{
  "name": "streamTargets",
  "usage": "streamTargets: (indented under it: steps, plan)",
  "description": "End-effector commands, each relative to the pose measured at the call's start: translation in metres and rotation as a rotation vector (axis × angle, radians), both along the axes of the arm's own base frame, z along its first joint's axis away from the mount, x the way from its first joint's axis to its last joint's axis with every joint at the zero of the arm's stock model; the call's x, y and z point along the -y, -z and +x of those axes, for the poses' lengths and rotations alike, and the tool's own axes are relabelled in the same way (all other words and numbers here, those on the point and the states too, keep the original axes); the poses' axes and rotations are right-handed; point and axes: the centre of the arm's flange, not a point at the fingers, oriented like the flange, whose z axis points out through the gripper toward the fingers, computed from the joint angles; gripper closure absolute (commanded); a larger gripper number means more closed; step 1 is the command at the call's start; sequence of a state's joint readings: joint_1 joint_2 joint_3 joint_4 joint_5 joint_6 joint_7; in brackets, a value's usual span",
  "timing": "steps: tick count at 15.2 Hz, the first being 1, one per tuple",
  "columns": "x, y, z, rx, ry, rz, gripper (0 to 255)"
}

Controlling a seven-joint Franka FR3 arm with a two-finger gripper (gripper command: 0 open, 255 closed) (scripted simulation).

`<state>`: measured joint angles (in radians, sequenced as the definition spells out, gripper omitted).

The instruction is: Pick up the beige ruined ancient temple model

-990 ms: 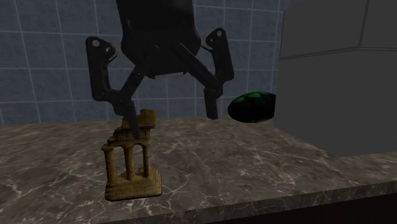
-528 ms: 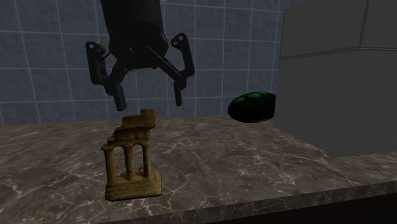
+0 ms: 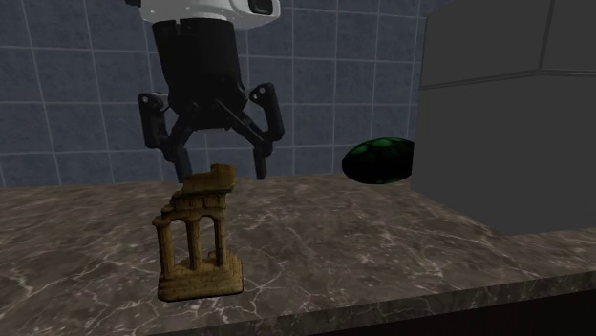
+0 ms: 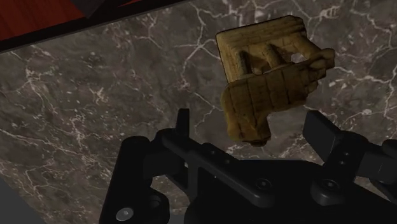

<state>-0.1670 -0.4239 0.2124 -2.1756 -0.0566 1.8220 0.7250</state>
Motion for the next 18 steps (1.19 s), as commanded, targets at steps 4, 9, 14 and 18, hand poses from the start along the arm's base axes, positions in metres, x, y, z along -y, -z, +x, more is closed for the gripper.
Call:
streamTargets:
  steps: [4, 9, 14, 18]
  plan:
    - [0.001, 0.01, 0.0, 0.001, 0.0, 0.0, 255]
    - [0.0, 0.01, -0.001, 0.001, 0.001, 0.0, 255]
    - [0.001, -0.002, 0.0, 0.001, 0.0, 0.0, 255]
    - [0.001, -0.023, 0.0, 0.001, 0.0, 0.0, 255]
